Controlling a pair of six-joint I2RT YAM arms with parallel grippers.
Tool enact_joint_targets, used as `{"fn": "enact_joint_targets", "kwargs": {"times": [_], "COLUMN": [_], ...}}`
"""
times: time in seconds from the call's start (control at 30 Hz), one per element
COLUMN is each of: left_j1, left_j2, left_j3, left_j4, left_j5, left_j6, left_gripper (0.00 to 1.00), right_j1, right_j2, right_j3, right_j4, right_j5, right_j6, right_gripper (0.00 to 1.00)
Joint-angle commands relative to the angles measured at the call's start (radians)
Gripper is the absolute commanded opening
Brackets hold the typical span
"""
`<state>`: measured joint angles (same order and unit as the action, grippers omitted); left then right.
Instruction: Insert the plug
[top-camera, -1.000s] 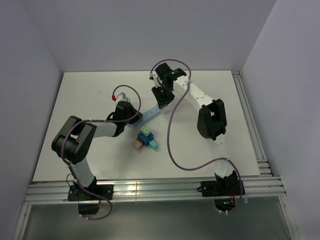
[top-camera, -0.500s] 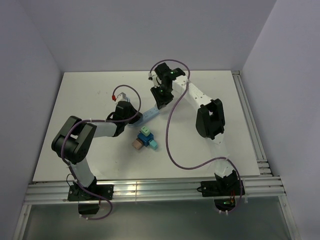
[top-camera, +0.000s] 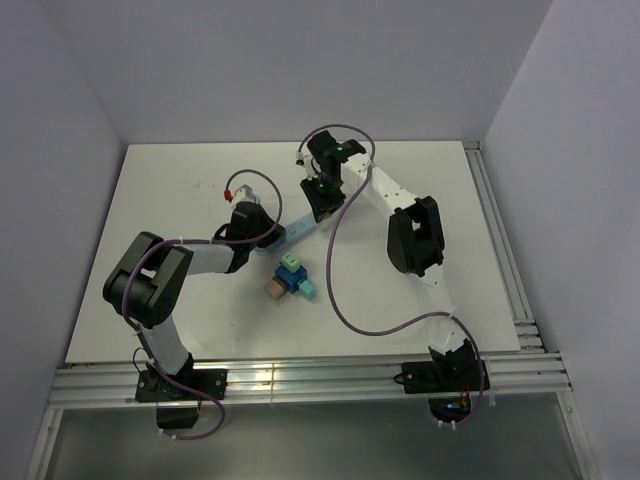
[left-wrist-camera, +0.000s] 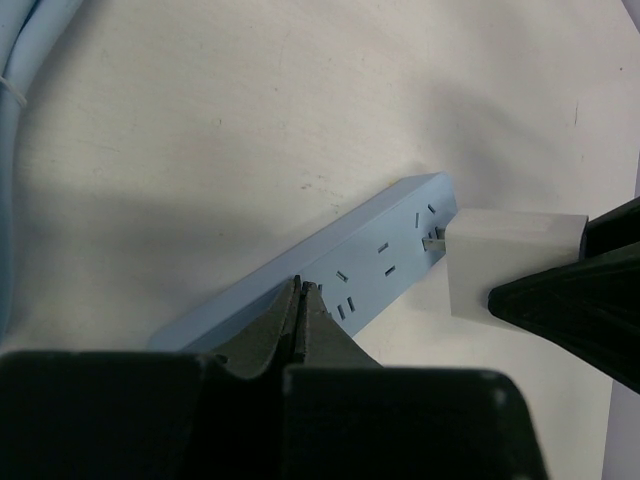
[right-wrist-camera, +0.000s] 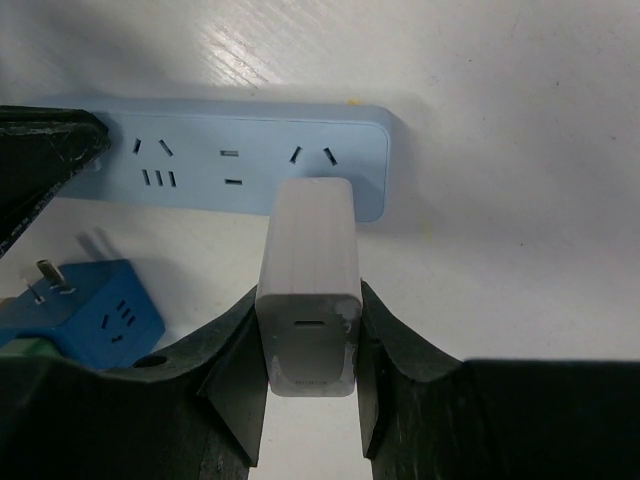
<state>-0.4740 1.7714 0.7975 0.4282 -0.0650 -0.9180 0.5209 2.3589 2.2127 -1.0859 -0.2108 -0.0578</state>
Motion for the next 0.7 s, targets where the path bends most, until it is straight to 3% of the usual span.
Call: {"fn": "enact_joint_targets", "kwargs": {"times": [0.0, 0.4, 0.67], "left_j1": [-0.008, -0.008, -0.008], "left_j2": [0.023, 0.031, 0.037], "left_j3": [-0.015, -0.017, -0.015], "left_j4": [-0.14, -0.129, -0.129], "left_j5": [-0.002, 0.007, 0.008], "left_j6": [0.042, 0.038, 0.038], "left_gripper": [0.0, 0.0, 0.0], "right_j1": [-0.001, 0.066, 0.108], "right_j2": [0.005, 0.075, 0.097], "right_j3": [0.039, 0.114, 0.058], "right_j4": [0.009, -0.032, 0.023], "right_j5": [0.011, 0.189, 0.249], "right_j6": [-0.007, -0.031, 0.004], "right_gripper": [0.0, 0.0, 0.0]}}
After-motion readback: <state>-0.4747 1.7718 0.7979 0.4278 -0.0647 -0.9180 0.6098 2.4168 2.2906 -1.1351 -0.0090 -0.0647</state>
